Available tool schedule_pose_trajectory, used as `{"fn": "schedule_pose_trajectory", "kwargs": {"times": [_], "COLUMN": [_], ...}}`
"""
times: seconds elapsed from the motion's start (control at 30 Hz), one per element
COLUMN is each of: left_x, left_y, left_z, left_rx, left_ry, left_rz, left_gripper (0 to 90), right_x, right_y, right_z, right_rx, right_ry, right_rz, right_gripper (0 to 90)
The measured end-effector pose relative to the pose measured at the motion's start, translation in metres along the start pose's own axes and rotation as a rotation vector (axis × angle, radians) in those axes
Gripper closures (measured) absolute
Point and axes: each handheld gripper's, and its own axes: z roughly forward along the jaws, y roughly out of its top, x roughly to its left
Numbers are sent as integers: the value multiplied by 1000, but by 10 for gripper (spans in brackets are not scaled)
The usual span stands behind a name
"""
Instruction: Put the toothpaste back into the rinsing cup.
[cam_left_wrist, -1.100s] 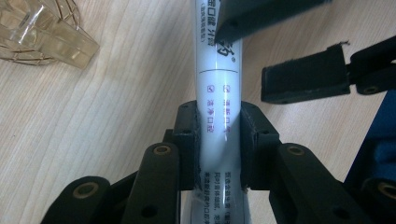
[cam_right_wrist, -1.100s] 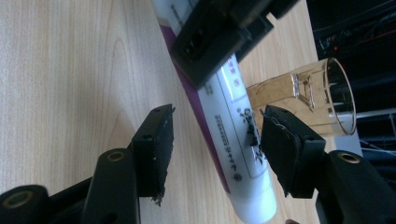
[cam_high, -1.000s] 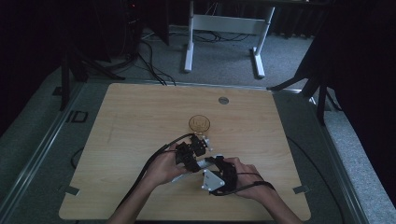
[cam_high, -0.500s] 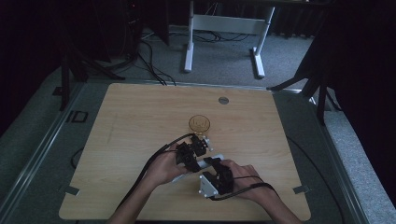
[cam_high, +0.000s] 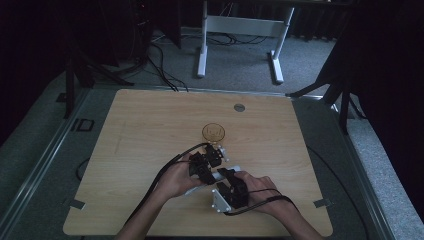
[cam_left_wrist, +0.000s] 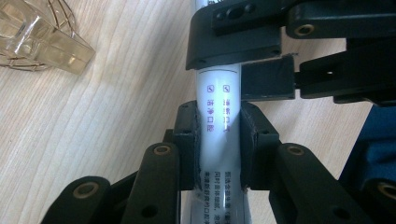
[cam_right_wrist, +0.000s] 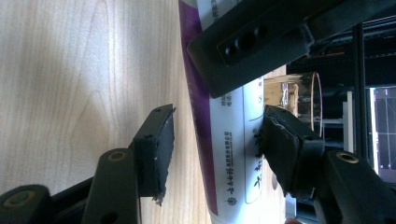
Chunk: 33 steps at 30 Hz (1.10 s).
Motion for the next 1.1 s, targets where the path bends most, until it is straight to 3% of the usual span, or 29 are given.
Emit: {"fn": "schedule_pose_trajectory", "kwargs": {"times": [0.63, 1.1], "left_x": [-1, 0], "left_y": [1, 0], "left_z": [0, -3], "left_rx": [0, -16], "left_ry": [-18, -33], "left_rz": [8, 9], "left_gripper": [712, 647], "right_x": [5, 4], "right_y": [3, 3], "right_z": [1, -2], "right_rx": [23, 20], "right_ry": [-55, -53], "right_rz": [-61, -58], "right_gripper": [591, 683]}}
